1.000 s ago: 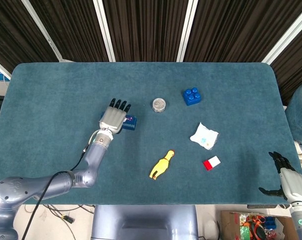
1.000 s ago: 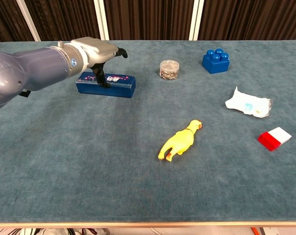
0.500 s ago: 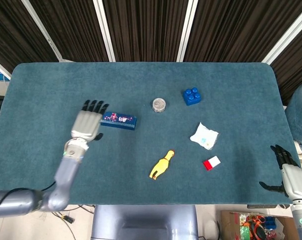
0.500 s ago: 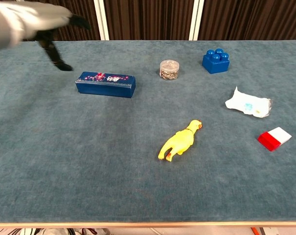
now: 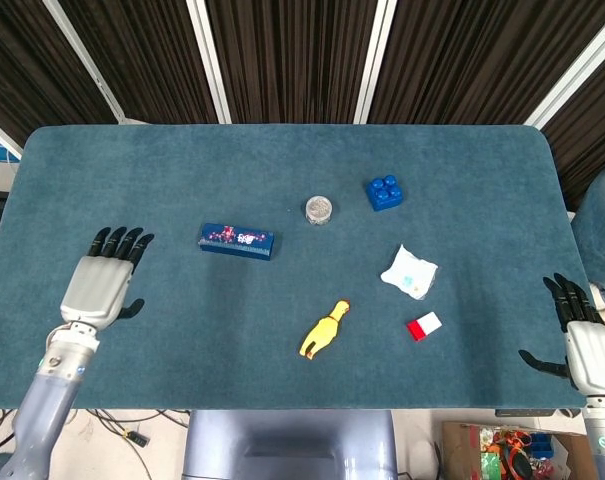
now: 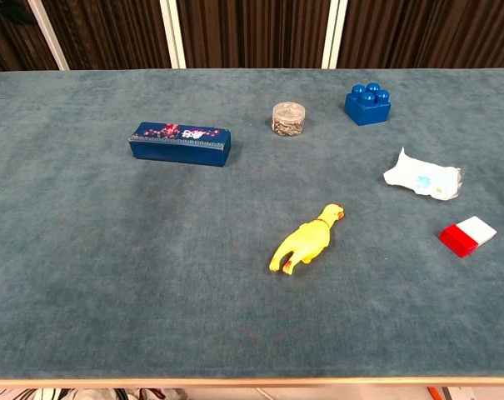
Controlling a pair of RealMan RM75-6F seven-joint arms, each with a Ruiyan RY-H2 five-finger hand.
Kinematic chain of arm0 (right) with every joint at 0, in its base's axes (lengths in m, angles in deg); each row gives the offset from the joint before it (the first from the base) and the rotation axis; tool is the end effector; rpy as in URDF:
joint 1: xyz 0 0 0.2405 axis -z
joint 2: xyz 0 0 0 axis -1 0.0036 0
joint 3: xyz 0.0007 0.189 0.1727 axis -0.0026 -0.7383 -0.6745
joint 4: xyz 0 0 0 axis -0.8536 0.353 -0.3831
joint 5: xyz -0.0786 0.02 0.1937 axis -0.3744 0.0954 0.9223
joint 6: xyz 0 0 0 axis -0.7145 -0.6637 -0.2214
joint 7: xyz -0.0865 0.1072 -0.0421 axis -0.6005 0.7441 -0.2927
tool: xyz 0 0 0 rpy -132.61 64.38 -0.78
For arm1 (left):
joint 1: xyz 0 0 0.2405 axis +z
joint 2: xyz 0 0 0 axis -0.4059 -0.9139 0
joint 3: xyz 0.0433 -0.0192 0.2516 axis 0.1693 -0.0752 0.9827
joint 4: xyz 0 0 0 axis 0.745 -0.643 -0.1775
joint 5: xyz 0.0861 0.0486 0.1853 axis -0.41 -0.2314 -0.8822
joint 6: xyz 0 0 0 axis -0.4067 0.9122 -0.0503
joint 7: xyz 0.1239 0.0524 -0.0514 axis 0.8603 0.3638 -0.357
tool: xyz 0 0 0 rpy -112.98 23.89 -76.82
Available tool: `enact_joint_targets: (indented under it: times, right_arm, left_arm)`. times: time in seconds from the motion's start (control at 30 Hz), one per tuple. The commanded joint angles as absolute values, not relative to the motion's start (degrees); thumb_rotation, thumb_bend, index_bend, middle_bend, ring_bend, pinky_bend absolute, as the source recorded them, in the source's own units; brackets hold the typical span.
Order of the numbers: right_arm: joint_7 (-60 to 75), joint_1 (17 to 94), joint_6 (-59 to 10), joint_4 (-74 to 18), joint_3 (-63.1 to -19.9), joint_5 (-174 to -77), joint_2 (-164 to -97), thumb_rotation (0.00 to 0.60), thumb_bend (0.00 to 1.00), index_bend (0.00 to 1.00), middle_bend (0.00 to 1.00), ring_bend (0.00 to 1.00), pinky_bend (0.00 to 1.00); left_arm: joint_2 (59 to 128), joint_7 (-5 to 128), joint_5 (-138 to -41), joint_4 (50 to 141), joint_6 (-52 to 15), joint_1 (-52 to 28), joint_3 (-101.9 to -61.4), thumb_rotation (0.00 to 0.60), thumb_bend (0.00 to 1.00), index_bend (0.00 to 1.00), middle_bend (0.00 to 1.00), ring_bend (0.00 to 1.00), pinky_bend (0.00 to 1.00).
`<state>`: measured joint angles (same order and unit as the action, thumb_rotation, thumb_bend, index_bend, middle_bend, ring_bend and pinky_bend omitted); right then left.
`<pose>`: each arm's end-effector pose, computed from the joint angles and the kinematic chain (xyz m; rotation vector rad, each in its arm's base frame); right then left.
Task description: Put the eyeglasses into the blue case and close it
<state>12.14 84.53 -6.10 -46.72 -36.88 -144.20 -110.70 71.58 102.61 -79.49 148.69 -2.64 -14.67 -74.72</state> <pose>-0.3171 -0.1931 0.1686 1.2828 -1.0041 0.9615 -0.1501 0.2685 0.1246 -1.6551 -0.8212 -0.6942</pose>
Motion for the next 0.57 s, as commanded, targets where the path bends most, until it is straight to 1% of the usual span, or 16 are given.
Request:
enact_joint_targets:
  times: [0.03,0.2,0.33,0.57]
  right_arm:
    - [12.7,84.6,-5.8,-46.7,-37.0,-144.3,-110.8,0.600,0.12,0.00,0.00,0.04,0.21]
    - [13.6,84.9,-5.6,-47.0,-37.6,-143.2,-110.9,0.600,0.12,0.00,0.00,0.04,0.21]
    - [13.7,84.9,-5.5,-47.0,-37.6,-143.5,-110.8,0.600,0.12,0.00,0.00,0.04,0.21]
    - [14.1,85.0,-5.1,-46.9,-37.7,-143.8,-110.8,0.600,0.12,0.00,0.00,0.04,0.21]
  left_arm:
    - [70.5,99.1,-87.2,149.2,0.8,-10.2,-71.5,0.600,0.19,0.10,0.07,0.01,0.04]
    - [72.7,95.7,-95.8,144.4,3.8,-6.2,-69.2,0.600,0.19,0.10,0.07,0.01,0.04]
    - [73.6,94.5,-97.3,142.2,3.5,-4.8,-68.5,0.600,0.19,0.10,0.07,0.01,0.04]
    - [75.1,92.8,-100.0,139.7,3.5,-3.5,-69.3,0.600,0.19,0.10,0.06,0.01,0.04]
